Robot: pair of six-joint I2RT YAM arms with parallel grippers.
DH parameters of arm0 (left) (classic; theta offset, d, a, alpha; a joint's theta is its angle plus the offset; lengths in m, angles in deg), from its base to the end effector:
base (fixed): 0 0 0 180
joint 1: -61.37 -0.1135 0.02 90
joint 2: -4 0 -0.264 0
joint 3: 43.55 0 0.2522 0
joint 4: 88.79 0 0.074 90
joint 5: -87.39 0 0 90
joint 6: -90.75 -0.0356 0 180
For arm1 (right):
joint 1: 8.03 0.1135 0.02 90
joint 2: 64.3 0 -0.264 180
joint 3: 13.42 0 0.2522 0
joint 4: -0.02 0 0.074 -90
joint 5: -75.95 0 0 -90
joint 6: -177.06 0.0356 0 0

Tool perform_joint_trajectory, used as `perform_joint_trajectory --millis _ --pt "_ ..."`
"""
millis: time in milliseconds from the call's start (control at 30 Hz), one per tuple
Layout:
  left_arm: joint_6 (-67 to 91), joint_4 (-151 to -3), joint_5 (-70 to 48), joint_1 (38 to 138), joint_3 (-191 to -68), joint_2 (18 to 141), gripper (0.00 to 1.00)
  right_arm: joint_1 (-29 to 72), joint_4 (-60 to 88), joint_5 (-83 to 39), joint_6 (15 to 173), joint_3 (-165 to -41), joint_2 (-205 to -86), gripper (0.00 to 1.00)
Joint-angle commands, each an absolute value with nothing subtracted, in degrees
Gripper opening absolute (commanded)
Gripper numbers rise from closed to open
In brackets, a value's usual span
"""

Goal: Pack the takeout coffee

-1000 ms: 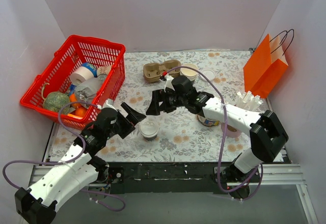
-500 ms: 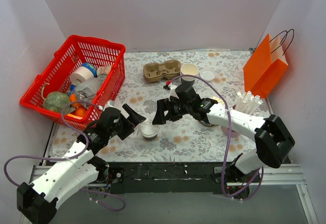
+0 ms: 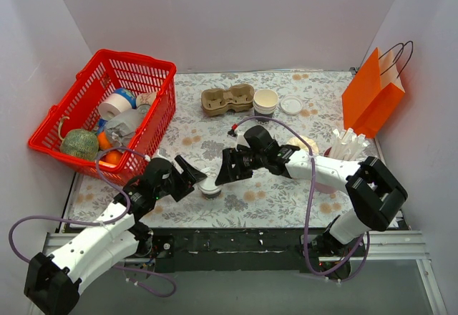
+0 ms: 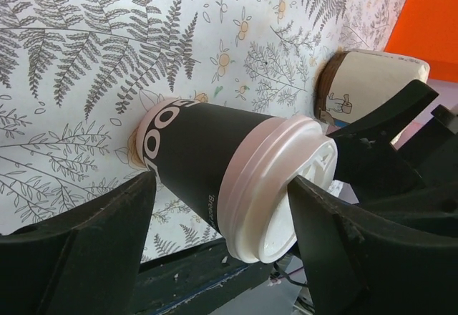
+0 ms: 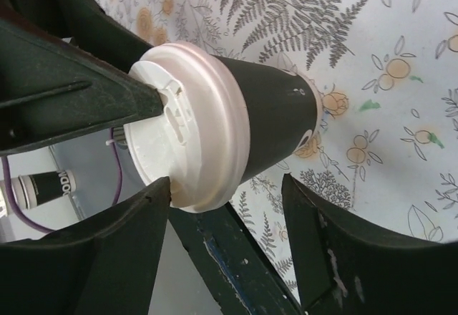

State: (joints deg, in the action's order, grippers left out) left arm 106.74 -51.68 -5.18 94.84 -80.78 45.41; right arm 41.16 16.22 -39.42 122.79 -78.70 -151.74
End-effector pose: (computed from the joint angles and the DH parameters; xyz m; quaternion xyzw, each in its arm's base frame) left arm 0.1291 -0.0873 0.1974 -0.5312 0.7399 -0.3938 0.1237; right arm 0.2009 0.2560 0.2162 -0.1979 0.8609 0.4327 0.1800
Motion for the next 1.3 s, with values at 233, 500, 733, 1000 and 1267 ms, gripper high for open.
perform_joint_trajectory --millis 233,500,733,1000,1267 --pt "109.6 -51.7 -7.6 94.6 -75.7 44.1 0.5 41.4 11.3 -38.5 126.2 -75.3 -153.7 0.37" --pt "111.6 -50.9 -6.8 94.7 -73.8 42.2 0.36 41.2 10.4 -36.6 125.9 -74.1 -153.9 0.28" --pt "110.9 -50.9 -6.8 94.6 -75.8 40.6 0.49 41.0 11.2 -36.3 122.9 -77.2 -151.9 0.34" --pt "104.9 -49.3 -4.0 94.6 -86.4 42.7 0.98 40.2 22.0 -30.1 115.1 -90.8 -150.7 0.71" --pt "100.8 -44.3 -1.3 94.6 -95.0 44.1 0.98 36.5 30.0 -16.2 110.3 -99.3 -142.5 0.95"
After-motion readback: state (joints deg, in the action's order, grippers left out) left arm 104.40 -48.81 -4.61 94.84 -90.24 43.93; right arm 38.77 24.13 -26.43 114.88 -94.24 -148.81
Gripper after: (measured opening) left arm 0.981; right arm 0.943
